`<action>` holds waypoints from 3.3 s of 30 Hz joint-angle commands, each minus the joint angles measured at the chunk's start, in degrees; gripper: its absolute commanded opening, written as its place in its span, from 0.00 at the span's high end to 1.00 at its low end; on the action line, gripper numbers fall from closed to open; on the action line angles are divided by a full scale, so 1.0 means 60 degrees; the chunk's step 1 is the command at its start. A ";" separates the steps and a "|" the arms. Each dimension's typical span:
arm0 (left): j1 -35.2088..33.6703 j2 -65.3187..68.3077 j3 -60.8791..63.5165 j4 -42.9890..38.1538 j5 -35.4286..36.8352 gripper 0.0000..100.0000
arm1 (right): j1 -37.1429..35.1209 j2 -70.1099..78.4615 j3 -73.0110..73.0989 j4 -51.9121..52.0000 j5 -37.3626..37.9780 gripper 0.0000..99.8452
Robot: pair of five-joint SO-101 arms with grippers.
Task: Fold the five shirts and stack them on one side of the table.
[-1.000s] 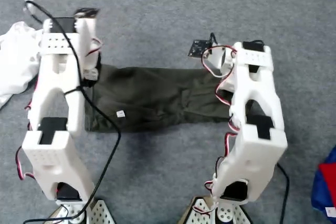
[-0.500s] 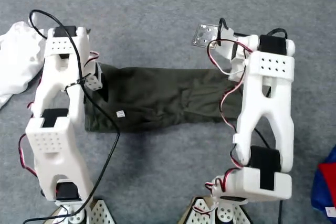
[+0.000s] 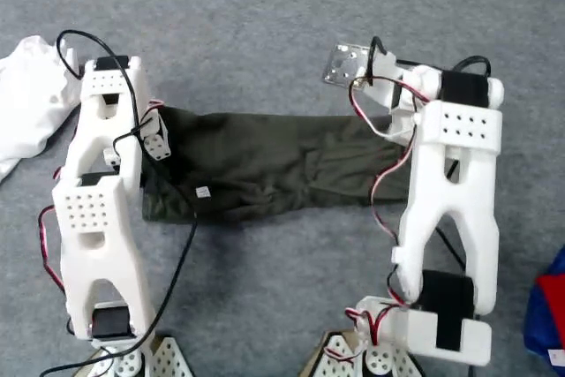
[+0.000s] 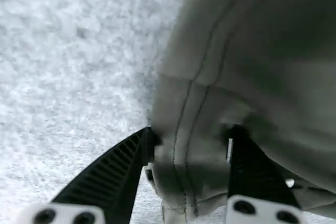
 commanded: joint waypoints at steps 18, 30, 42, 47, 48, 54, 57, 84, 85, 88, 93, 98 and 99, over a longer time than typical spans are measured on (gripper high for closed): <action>0.0220 0.0901 -0.1582 0.0088 0.0205 0.98 | 0.0168 -0.1868 0.0696 0.0029 -0.0220 0.99; -0.1026 0.0212 -0.2930 0.0117 0.0205 0.98 | 0.1707 -0.1839 0.3026 -0.2945 -0.2315 0.99; 0.2315 -0.2806 -0.2945 0.0117 0.0205 0.98 | 0.2630 -0.1839 0.6059 -0.8659 -0.8703 0.99; 0.4161 -0.2747 -0.3018 0.0117 0.0205 0.98 | 0.3846 -0.1824 0.6278 -0.9333 -0.9538 0.99; 0.4440 -0.2674 -0.3048 0.0103 0.0205 0.98 | 0.4051 -0.1824 0.6278 -0.9333 -0.9568 0.99; 0.5480 -0.2044 -0.3531 -0.0440 0.0557 0.98 | 0.4725 -0.1311 0.6147 -0.9392 -0.9568 0.99; 0.5875 -0.1619 -0.4117 -0.0747 0.1158 0.98 | 0.4901 -0.0623 0.5692 -0.9392 -0.9568 0.99; 0.8498 0.0183 -0.7575 -0.2022 0.1626 0.98 | 0.6571 0.2952 0.2571 -0.9333 -0.9582 0.99; 0.8557 0.0198 -0.7575 -0.2066 0.1626 0.98 | 0.6571 0.2952 0.2571 -0.9333 -0.9582 0.99; 0.8762 0.0198 -0.7575 -0.2095 0.1626 0.98 | 0.6557 0.2967 0.2571 -0.9348 -0.9582 0.99; 0.8864 0.0403 -0.7560 -0.2505 0.1626 0.98 | 0.6542 0.2967 0.2571 -0.9363 -0.9582 0.99; 0.8879 0.0769 -0.7575 -0.2505 0.1626 0.96 | 0.6527 0.2967 0.2571 -0.9333 -0.9524 0.99; 0.8894 0.0799 -0.7575 -0.2447 0.1626 0.93 | 0.6527 0.2967 0.2571 -0.9333 -0.9524 0.99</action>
